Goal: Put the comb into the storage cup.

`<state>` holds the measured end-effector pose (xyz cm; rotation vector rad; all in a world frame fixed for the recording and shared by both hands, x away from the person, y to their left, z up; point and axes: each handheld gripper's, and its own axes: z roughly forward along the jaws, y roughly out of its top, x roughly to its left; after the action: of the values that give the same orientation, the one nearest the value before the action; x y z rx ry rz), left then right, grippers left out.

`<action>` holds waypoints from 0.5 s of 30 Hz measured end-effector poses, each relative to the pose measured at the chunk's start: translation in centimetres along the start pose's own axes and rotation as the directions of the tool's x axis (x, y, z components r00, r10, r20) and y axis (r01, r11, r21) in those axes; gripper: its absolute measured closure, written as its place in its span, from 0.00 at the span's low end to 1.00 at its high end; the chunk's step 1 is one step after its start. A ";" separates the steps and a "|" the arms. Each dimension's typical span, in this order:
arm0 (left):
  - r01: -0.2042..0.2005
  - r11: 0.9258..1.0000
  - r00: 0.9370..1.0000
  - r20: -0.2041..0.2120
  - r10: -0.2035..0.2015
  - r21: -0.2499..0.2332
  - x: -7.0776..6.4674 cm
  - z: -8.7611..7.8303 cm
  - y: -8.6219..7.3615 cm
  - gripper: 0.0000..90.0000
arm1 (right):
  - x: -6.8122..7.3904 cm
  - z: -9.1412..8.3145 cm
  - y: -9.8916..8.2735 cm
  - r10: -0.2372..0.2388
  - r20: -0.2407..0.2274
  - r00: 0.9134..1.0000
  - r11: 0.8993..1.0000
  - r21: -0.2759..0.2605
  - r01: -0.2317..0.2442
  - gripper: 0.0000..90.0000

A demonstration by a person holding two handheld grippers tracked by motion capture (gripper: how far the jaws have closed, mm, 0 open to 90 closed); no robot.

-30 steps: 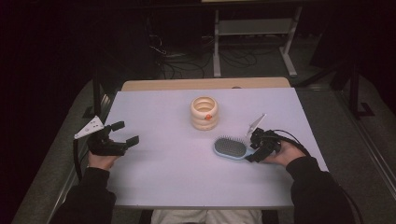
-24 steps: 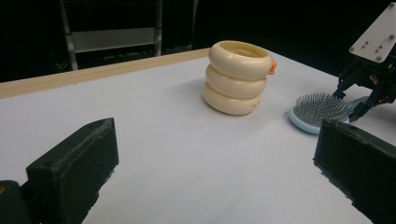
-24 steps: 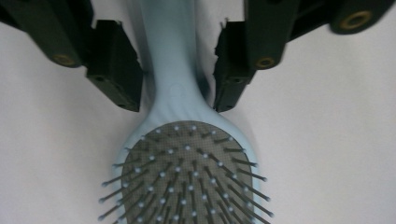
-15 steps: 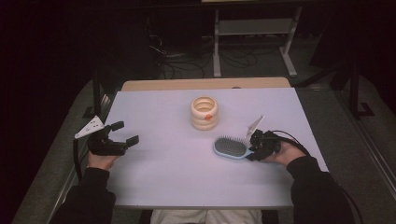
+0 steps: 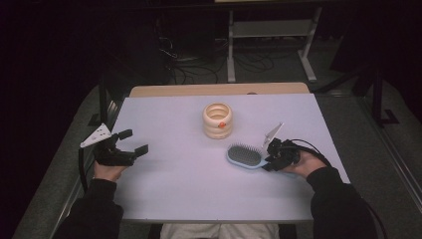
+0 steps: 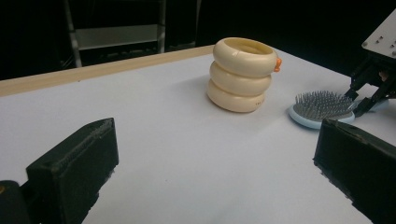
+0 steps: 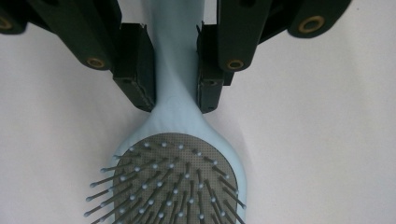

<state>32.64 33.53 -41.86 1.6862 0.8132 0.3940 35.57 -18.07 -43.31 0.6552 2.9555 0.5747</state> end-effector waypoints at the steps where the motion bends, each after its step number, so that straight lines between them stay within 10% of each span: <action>1: 0.000 1.000 1.000 0.000 0.000 0.000 0.0 0.0 0.0 0.00 | 0.0 0.0 0.0 -0.001 -0.003 1.000 1.000 0.000 0.001 0.76; 15: -0.002 1.000 1.000 0.003 0.002 0.000 0.0 0.0 0.0 0.00 | 0.3 -1.3 0.3 0.007 -0.004 1.000 0.998 -0.057 -0.007 0.76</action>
<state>32.63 33.51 -41.86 1.6878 0.8096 0.3927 35.26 -18.15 -42.04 0.6604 2.9294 0.6583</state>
